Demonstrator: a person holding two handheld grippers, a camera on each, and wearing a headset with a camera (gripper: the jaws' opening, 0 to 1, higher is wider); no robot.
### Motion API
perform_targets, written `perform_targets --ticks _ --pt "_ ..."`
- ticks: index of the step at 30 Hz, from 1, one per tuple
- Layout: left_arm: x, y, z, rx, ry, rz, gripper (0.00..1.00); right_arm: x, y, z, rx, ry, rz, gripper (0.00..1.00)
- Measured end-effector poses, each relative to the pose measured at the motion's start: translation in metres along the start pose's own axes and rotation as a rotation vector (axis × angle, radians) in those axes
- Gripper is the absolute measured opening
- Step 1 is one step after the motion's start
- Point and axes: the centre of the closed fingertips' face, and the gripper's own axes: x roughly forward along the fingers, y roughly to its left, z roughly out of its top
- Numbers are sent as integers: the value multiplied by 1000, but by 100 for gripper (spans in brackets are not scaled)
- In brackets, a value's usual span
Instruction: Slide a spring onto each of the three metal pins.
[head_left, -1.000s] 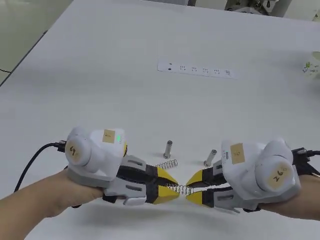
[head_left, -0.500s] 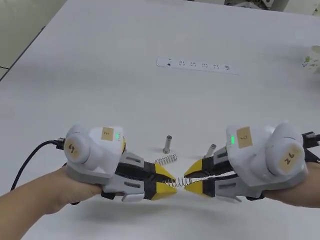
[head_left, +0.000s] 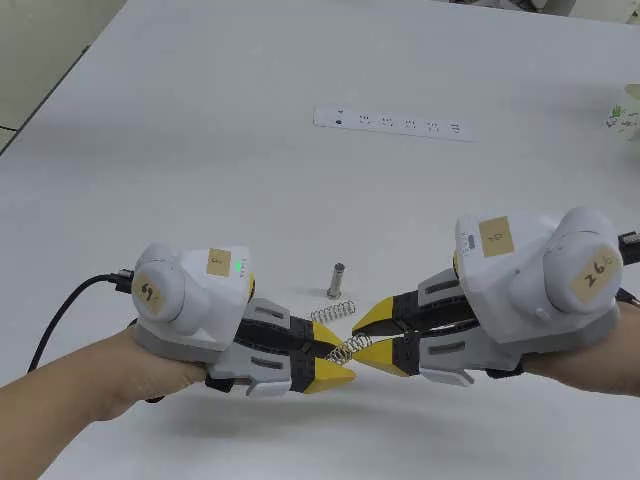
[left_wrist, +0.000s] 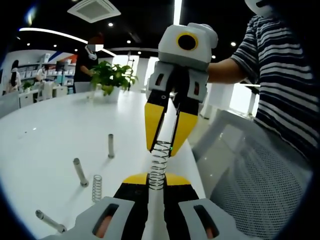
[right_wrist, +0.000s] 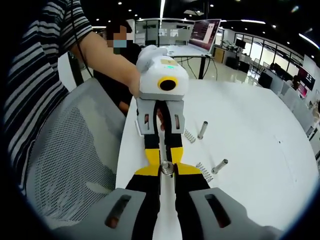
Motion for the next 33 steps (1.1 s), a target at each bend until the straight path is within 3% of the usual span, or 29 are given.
perform_targets --ticks 4,14,33 --pt "0 0 -1 7 5 6 2 2 1 1 -20 3 -8 7" --pt "3 -2 2 16 2 4 2 7 2 15 -38 -46 -19 7" --pt "1 -2 0 24 22 12 3 8 6 16 -129 -53 -38 6"
